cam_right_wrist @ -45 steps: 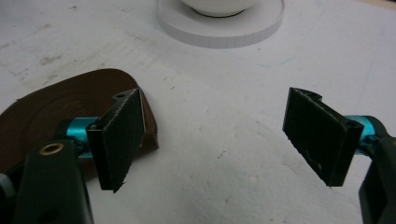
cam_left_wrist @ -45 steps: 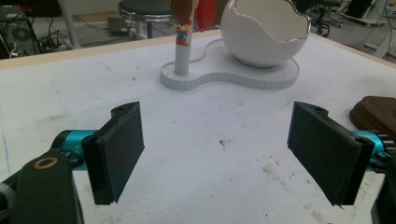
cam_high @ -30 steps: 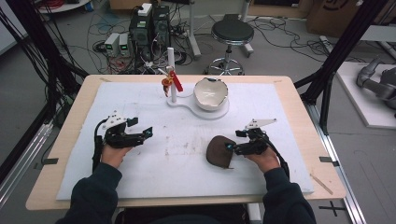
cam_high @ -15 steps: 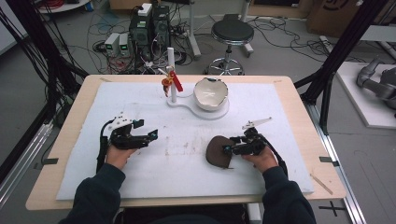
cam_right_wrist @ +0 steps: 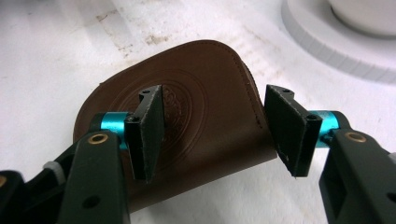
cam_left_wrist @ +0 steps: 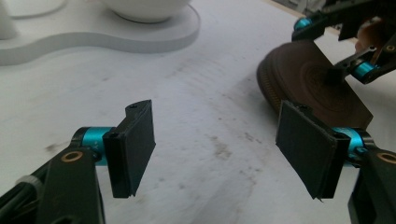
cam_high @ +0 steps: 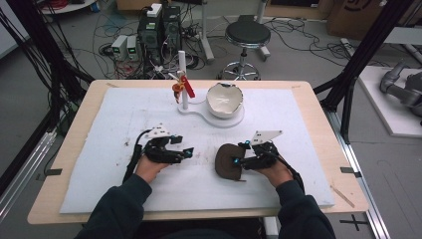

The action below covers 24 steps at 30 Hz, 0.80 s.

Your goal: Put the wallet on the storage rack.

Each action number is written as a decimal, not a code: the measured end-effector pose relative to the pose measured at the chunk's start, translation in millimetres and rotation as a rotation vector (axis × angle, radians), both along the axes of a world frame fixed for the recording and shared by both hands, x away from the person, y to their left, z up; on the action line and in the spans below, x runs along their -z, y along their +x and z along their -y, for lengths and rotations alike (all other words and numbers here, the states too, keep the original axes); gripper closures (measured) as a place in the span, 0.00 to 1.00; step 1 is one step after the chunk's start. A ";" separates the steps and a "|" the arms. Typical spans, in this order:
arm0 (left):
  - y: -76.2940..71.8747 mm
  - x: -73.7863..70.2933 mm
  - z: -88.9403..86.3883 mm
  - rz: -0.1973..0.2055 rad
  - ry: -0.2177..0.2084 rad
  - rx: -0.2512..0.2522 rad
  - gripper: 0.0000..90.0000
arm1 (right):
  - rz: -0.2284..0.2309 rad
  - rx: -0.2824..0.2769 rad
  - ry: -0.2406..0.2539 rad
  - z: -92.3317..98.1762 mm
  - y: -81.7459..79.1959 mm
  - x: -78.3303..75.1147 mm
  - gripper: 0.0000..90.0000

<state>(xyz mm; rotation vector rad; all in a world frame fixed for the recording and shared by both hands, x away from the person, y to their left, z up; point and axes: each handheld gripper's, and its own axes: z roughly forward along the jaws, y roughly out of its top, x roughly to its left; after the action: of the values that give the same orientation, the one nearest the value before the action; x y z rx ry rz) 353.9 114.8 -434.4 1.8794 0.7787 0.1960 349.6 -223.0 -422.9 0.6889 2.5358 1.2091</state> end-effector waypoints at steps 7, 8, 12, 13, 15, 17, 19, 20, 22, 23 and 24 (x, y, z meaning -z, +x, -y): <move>1.5 7.5 23.7 -0.057 0.013 0.085 0.31 | 0.102 -0.032 -0.020 -5.6 -8.7 -5.0 0.45; 1.8 7.5 24.8 -0.062 -0.001 0.091 0.31 | 0.102 -0.032 -0.020 -5.6 -8.7 -5.0 0.45; 2.2 8.3 30.0 -0.085 -0.032 0.132 0.32 | 0.140 -0.044 -0.021 -7.2 -11.6 -6.9 0.47; 1.9 8.8 32.3 -0.089 -0.035 0.144 0.32 | 0.147 -0.048 -0.023 -7.5 -12.6 -7.5 0.47; 1.4 9.9 36.7 -0.095 -0.035 0.165 0.32 | 0.166 -0.052 -0.018 -8.3 -13.9 -8.6 0.49; 1.0 11.1 40.5 -0.101 -0.036 0.179 0.32 | 0.174 -0.053 -0.013 -9.6 -15.1 -10.2 0.50; 0.3 12.3 43.2 -0.108 -0.035 0.192 0.33 | 0.189 -0.058 -0.010 -10.8 -15.4 -11.5 0.52; -0.3 13.0 44.7 -0.109 -0.033 0.200 0.33 | 0.187 -0.064 -0.003 -11.5 -15.8 -12.0 0.53; -1.5 14.8 47.9 -0.110 -0.015 0.213 0.34 | 0.188 -0.077 -0.006 -14.7 -16.5 -11.5 0.53; -2.3 15.3 49.5 -0.106 -0.005 0.223 0.38 | 0.191 -0.077 -0.010 -15.4 -16.6 -12.2 0.53; -3.1 14.8 49.8 -0.099 -0.005 0.230 0.42 | 0.191 -0.077 -0.008 -15.9 -16.2 -12.7 0.53</move>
<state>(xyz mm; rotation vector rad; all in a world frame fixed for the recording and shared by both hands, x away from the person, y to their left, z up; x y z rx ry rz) 350.9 65.0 -449.2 1.9684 0.6214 -0.0435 333.4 -207.0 -410.2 0.4535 2.4269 1.2250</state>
